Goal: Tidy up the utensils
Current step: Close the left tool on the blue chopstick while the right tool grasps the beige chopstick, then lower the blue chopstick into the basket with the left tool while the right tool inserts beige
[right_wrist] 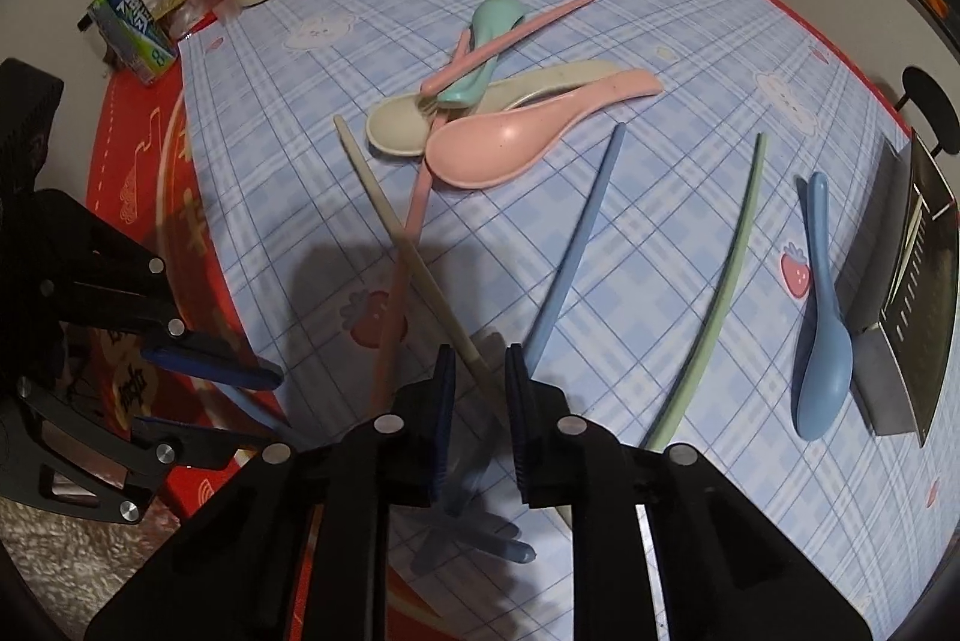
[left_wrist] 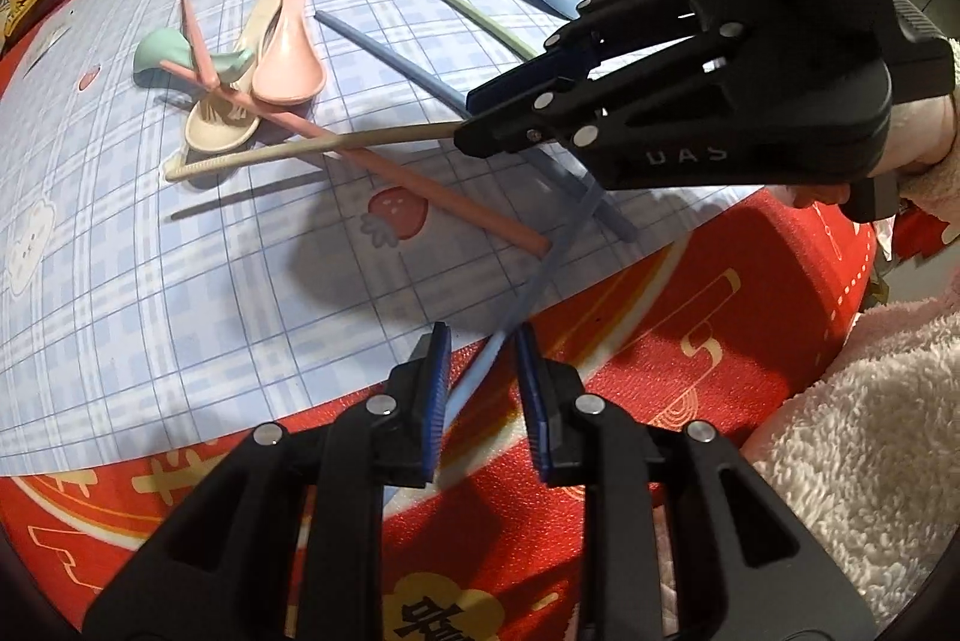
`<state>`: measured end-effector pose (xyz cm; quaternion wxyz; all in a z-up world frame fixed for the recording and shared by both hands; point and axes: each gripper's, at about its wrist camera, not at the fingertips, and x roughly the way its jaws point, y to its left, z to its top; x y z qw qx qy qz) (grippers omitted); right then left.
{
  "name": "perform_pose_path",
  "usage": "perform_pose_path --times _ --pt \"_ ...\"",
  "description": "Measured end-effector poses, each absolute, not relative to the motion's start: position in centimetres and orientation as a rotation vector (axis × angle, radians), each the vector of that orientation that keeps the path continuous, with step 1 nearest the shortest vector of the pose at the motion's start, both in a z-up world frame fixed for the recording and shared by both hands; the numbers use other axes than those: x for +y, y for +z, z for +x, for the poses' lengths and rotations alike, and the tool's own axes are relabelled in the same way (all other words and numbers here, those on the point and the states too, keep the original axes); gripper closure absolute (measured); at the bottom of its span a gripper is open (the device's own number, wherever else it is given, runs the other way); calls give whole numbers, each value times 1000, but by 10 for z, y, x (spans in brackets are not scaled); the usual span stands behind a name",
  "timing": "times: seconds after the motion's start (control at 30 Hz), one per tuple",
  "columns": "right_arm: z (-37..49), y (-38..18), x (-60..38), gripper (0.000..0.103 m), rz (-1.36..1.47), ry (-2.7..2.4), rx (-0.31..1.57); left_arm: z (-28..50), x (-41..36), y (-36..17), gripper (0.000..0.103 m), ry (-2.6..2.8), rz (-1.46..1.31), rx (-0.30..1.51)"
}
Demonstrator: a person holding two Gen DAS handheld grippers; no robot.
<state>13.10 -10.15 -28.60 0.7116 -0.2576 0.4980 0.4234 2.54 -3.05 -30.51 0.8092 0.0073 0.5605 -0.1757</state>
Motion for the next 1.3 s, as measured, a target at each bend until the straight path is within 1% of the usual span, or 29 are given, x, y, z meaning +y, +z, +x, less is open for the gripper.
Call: perform_pose_path --times 0.3,0.33,0.37,0.53,0.67,0.73,0.8,0.9,1.0,1.1,1.13,1.17,1.3 --pt "122 -284 -101 92 -578 981 1086 22 -38 -305 76 -382 106 1198" --pt "122 -283 -101 95 -578 985 1079 22 -41 -304 76 -387 140 1199" --pt "121 -282 -100 96 -568 993 1083 21 -44 -304 76 -391 169 1199" --pt "124 -274 -107 97 -481 997 1083 17 -67 -305 76 -415 387 1196" --pt "127 -270 -119 97 -389 992 1094 21 -69 -303 77 -430 407 1211" --pt "127 -268 -127 97 -349 979 1095 20 -73 -302 81 -436 419 1213" --pt "127 -265 -138 97 -295 960 1093 19 -72 -302 82 -437 393 1221" --pt "131 -260 -156 97 -195 924 1085 22 -69 -298 82 -450 274 1246" --pt "135 -252 -175 97 -119 880 1053 24 -60 -297 85 -460 174 1261" --pt "140 -244 -191 97 -65 830 1016 20 -61 -295 88 -475 163 1266" --pt "142 -242 -195 97 -52 816 1006 18 -63 -294 93 -480 168 1269" --pt "145 -241 -199 97 -40 804 998 16 -64 -294 92 -477 179 1273" --pt "154 -238 -215 97 5 770 987 14 -59 -293 93 -457 159 1278"
